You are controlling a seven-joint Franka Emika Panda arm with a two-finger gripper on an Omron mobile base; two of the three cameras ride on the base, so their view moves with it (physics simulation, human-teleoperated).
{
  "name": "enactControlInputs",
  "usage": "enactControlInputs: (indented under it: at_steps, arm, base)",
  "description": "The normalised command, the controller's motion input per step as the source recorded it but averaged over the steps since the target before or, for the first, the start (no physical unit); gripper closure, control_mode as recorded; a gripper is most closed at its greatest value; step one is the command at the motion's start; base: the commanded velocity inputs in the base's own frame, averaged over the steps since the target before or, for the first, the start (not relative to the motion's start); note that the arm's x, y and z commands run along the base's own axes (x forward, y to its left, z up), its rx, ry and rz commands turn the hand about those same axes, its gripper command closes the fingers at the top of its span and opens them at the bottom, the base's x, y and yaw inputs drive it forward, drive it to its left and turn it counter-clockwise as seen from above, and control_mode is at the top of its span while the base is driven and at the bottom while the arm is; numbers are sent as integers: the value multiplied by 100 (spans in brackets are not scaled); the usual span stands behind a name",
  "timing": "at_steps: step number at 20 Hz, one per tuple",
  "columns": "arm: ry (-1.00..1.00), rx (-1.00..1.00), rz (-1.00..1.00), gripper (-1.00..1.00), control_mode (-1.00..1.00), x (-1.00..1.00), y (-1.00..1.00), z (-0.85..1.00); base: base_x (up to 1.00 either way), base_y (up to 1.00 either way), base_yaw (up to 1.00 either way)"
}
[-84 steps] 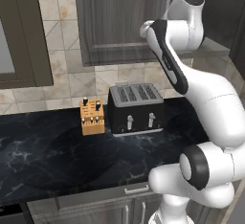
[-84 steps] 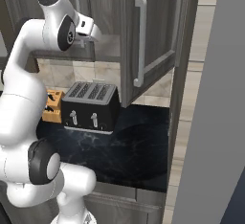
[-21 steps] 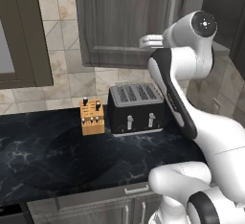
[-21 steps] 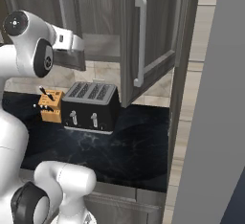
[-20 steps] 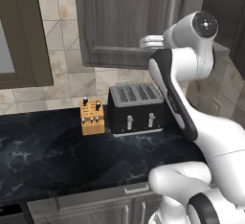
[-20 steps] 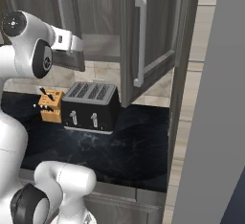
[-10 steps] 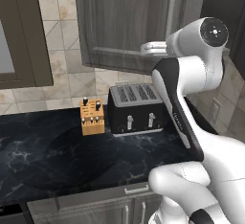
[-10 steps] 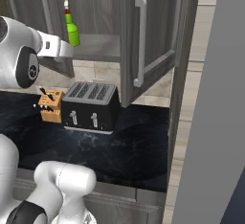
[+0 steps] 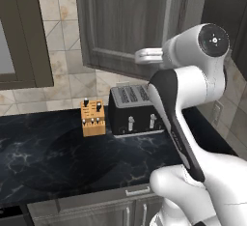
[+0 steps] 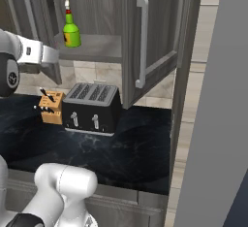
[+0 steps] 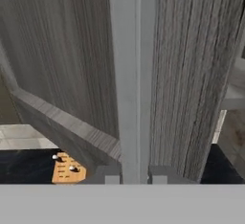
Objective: Open the cabinet. Pick the spray and place it next to the sink. Then close the cabinet.
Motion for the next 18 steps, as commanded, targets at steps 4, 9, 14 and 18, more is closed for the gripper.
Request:
enactControlInputs:
  at_steps: [4, 9, 14, 18]
  arm:
    - [0, 0, 0, 100, -100, -23, 52, 4]
    - [0, 0, 0, 100, -100, -16, 54, 9]
    - [0, 0, 0, 100, -100, -8, 55, 9]
    - [0, 0, 0, 100, -100, -4, 48, 5]
  base:
    - [0, 0, 0]
    - [0, 0, 0]
    - [0, 0, 0]
    - [0, 0, 0]
